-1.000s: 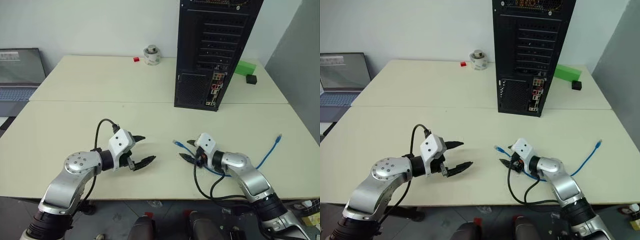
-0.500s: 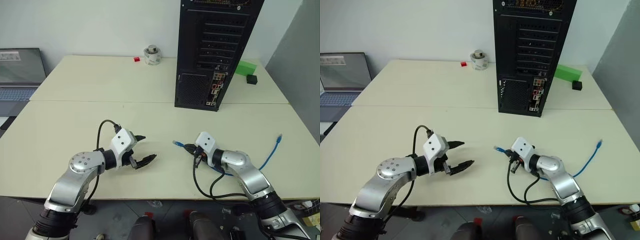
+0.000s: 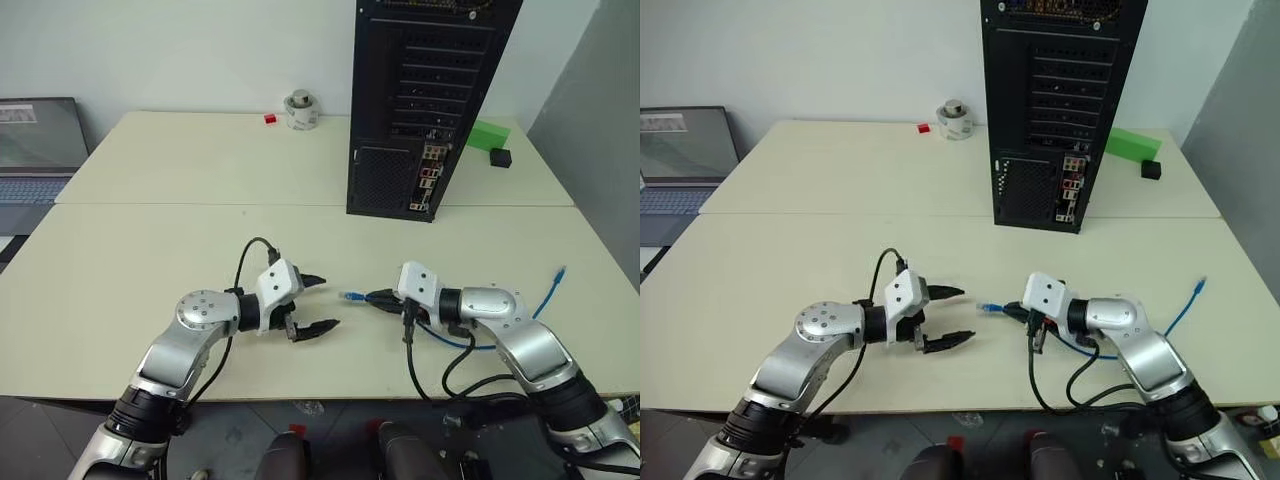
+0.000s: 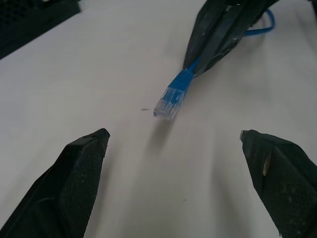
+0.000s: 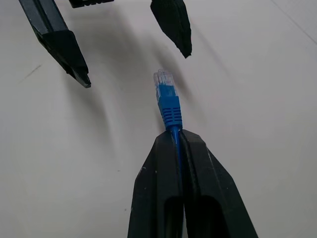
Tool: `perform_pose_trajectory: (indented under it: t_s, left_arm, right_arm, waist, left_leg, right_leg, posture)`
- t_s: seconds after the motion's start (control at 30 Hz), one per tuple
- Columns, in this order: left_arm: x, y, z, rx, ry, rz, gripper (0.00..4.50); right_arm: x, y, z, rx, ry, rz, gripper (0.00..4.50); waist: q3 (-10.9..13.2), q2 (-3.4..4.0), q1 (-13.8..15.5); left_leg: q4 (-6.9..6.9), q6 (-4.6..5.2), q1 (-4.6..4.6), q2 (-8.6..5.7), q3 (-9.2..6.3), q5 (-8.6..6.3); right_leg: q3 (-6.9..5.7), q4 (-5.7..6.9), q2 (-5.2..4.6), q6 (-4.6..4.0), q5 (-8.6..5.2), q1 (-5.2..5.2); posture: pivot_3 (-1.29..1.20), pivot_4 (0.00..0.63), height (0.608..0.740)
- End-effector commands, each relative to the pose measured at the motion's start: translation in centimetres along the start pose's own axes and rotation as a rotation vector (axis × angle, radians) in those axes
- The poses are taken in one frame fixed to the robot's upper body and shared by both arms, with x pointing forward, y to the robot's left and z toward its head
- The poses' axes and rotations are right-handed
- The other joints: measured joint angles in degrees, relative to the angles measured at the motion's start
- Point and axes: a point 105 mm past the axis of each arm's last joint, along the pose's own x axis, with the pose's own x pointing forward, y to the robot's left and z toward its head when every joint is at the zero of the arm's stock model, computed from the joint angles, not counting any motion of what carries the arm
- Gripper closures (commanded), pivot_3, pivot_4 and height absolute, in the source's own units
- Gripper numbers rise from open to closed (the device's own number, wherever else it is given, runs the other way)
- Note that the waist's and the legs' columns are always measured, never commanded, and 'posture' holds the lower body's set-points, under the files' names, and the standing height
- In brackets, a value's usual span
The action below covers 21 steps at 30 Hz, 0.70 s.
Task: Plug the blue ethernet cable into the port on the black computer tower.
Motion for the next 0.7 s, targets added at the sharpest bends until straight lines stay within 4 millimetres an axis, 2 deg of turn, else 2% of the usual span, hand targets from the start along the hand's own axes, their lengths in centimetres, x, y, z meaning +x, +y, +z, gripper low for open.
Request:
perform_pose_trajectory:
  t_s: [0.03, 0.23, 0.33, 0.7]
  left_arm:
    - [0.1, 0.1, 1.0, 0.055, -0.015, -0.043, 0.00]
    - [0.2, 0.3, 0.9, 0.073, -0.006, -0.073, 0.00]
    - [0.4, 0.4, 1.0, 0.082, -0.011, -0.072, 0.49]
    - [1.1, 0.2, 1.3, 0.062, -0.046, -0.081, 2.85]
  right_arm:
    - [-0.3, 0.4, 1.7, -0.071, -0.026, 0.053, 4.46]
    - [-0.5, 0.5, 1.7, -0.110, -0.004, 0.072, 4.46]
    - [-0.5, 0.4, 1.8, -0.114, -0.006, 0.072, 4.50]
    - [-0.3, 0.6, 2.1, -0.123, -0.006, 0.083, 4.50]
  waist:
    - [0.0, 0.00, 0.0]
    - [0.0, 0.00, 0.0]
    - [0.0, 0.00, 0.0]
    - [0.0, 0.00, 0.0]
  left_leg:
    - [0.00, 0.00, 0.00, 0.00, 0.00, 0.00]
    - [0.01, 0.00, -0.01, 0.00, -0.01, 0.00]
    - [0.01, 0.00, -0.01, 0.00, -0.01, 0.00]
    - [0.01, 0.00, -0.01, 0.00, -0.02, 0.00]
  right_leg:
    - [-0.01, 0.00, 0.00, 0.00, 0.00, 0.00]
    - [-0.01, 0.00, 0.00, 0.00, 0.00, 0.00]
    - [-0.01, 0.00, 0.00, 0.00, 0.00, 0.00]
    - [-0.01, 0.00, 0.00, 0.00, 0.00, 0.00]
  posture:
    - [0.00, 0.150, 0.740]
    - [0.00, 0.150, 0.740]
    - [0.00, 0.150, 0.740]
    - [0.00, 0.150, 0.740]
